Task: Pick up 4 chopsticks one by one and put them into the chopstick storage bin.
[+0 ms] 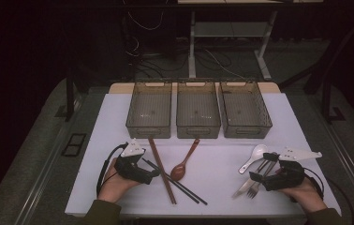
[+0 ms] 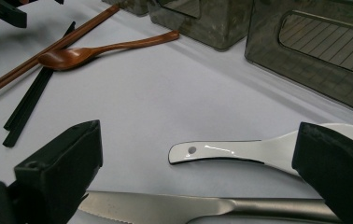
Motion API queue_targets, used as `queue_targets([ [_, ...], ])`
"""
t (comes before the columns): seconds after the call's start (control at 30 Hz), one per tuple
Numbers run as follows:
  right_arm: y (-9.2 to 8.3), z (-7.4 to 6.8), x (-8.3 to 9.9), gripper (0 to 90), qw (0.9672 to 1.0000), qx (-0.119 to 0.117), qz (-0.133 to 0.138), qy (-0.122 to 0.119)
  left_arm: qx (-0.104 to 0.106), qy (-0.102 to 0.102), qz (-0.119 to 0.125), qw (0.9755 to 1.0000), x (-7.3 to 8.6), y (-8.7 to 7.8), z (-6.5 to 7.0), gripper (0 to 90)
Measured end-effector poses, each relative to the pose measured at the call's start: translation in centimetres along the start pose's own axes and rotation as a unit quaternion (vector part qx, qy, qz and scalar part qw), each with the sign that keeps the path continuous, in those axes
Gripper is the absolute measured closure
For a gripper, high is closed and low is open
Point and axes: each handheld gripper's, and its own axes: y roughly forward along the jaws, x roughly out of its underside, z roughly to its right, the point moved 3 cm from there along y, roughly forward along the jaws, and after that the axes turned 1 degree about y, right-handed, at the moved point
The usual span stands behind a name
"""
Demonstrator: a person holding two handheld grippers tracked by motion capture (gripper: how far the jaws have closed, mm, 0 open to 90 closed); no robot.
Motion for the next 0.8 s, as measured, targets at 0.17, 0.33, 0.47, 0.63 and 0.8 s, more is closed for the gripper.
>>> queue_targets([
  [0.17,0.1,0.1,0.0,1.8,1.0,0.0,-0.001,0.003,-0.017,-0.003,0.006,0.9998,-0.3,0.0,-0.9,11.3],
  [0.33,0.1,0.2,-0.1,1.8,1.0,0.0,0.001,0.008,-0.027,-0.011,0.005,0.9996,-0.4,0.2,-1.7,20.9],
  [0.47,0.1,0.1,-0.1,1.8,1.0,-0.001,0.0,0.003,-0.049,-0.02,-0.003,0.9986,-0.4,0.6,-2.5,32.2],
  [0.63,-0.1,0.0,0.0,1.8,1.0,0.0,0.003,0.003,-0.072,-0.015,-0.015,0.9972,-0.5,1.0,-3.3,46.1],
  [0.8,0.0,0.0,0.0,1.8,1.0,-0.001,0.001,0.003,-0.095,-0.018,-0.021,0.9951,-1.0,1.5,-4.4,61.3],
])
